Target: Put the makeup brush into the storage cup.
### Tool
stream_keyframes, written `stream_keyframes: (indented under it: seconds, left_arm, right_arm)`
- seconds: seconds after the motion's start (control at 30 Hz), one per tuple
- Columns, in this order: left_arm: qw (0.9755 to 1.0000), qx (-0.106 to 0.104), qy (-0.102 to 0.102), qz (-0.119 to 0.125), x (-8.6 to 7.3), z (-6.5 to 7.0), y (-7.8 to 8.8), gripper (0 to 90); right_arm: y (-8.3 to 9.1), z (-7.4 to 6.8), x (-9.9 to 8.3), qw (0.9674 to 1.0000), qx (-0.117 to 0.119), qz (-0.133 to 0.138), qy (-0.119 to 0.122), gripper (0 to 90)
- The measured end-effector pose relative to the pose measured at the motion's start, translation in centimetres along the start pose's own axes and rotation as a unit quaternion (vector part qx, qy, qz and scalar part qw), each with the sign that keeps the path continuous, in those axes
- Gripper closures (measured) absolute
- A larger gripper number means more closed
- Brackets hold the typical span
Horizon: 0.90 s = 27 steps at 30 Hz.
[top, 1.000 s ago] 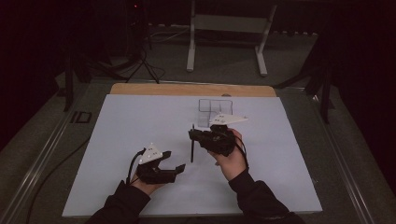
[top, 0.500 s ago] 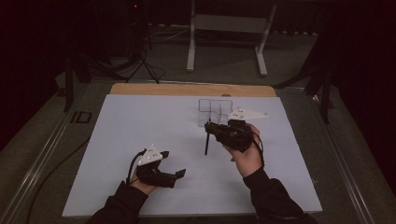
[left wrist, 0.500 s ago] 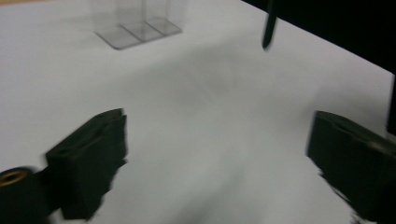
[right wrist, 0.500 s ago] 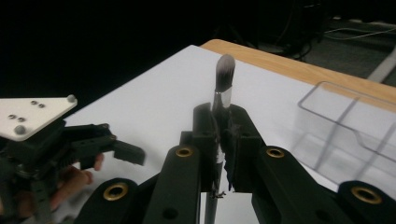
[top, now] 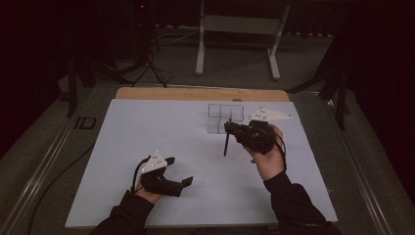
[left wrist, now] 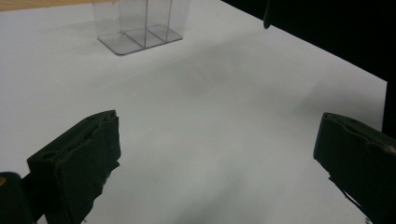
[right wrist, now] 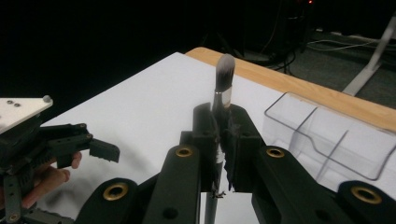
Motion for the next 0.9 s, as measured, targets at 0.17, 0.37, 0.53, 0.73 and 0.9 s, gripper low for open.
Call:
stream_keyframes:
  seconds: [0.17,0.37,0.53,0.73,0.9]
  left_arm:
    - [1.0000,-0.001,-0.001,0.001,0.0,0.0,0.0,1.8]
    - [1.0000,-0.001,0.002,0.000,0.0,0.0,0.0,1.8]
    - [1.0000,-0.001,0.008,0.003,0.0,-0.2,0.0,1.9]
    - [1.0000,-0.003,0.008,0.002,-0.1,-0.2,0.0,2.2]
    - [0.9999,-0.006,0.010,-0.001,-0.2,-0.1,-0.1,2.2]
  right_arm:
    - [0.4,0.5,0.8,0.9999,-0.008,0.009,0.005,83.6]
    - [0.7,1.1,2.2,0.9995,-0.017,0.024,0.011,83.6]
    - [0.9,1.8,3.4,0.9990,-0.023,0.037,0.009,83.6]
    - [0.6,2.9,4.6,0.9983,-0.034,0.045,0.011,83.5]
    - [0.3,3.8,5.5,0.9974,-0.046,0.049,0.024,83.6]
Point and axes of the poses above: each handheld gripper's, and its own axes: y roughly backward along the jaws, x roughly out of its top, z roughly to its right, the point moved 5 cm from there along -y, roughly forward along the jaws, and after that the axes turned 4 degrees about -y, right-handed, at the moved point
